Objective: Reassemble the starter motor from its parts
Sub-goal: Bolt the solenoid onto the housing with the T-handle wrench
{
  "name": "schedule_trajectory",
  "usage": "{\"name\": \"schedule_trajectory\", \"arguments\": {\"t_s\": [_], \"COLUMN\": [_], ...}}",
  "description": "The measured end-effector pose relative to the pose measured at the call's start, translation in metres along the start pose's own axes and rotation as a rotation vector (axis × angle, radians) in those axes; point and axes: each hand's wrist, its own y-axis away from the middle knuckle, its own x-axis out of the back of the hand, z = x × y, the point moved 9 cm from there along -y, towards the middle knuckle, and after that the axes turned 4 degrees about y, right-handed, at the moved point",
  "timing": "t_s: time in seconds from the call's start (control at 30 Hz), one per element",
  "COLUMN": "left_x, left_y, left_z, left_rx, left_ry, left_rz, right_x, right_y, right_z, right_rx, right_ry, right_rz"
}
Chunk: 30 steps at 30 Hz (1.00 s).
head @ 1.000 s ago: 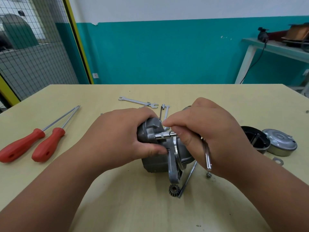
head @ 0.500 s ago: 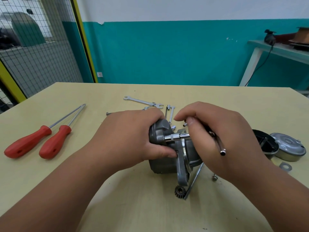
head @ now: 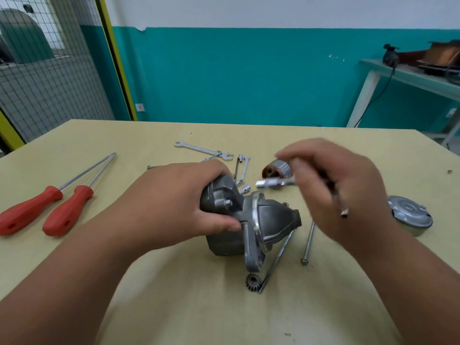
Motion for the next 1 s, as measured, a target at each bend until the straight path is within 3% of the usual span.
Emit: {"name": "schedule_trajectory", "arguments": {"t_s": [0.1, 0.27, 0.37, 0.47, 0.57, 0.7, 0.87, 1.0], "left_x": [0.003, 0.004, 0.012, 0.026, 0.023, 0.004, -0.013, -0.025], "left_y": [0.003, 0.001, 0.001, 0.005, 0.01, 0.011, 0.007, 0.004], "left_z": [-0.006, -0.012, -0.025, -0.046, -0.066, -0.076, -0.074, -0.064], "left_rx": [-0.008, -0.007, 0.046, 0.176, 0.312, 0.494, 0.59, 0.633], "left_ry": [0.031, 0.165, 0.342, 0.607, 1.049, 1.542, 1.765, 1.873], "left_rz": [-0.016, 0.066, 0.237, 0.464, 0.567, 0.524, 0.418, 0.329], "right_x": [0.006, -0.031, -0.03, -0.033, -0.053, -0.079, -0.107, -0.117], "right_y": [-0.005, 0.005, 0.007, 0.006, 0.014, 0.024, 0.034, 0.041], "right_z": [0.031, 0.075, 0.085, 0.086, 0.078, 0.061, 0.039, 0.038], "right_rx": [-0.174, -0.443, -0.491, -0.463, -0.394, -0.256, -0.036, -0.013], "right_ry": [0.051, 0.066, 0.076, 0.152, 0.281, 0.362, 0.434, 0.481], "right_rz": [0.061, -0.209, -0.234, -0.288, -0.508, -0.694, -0.79, -0.869]}}
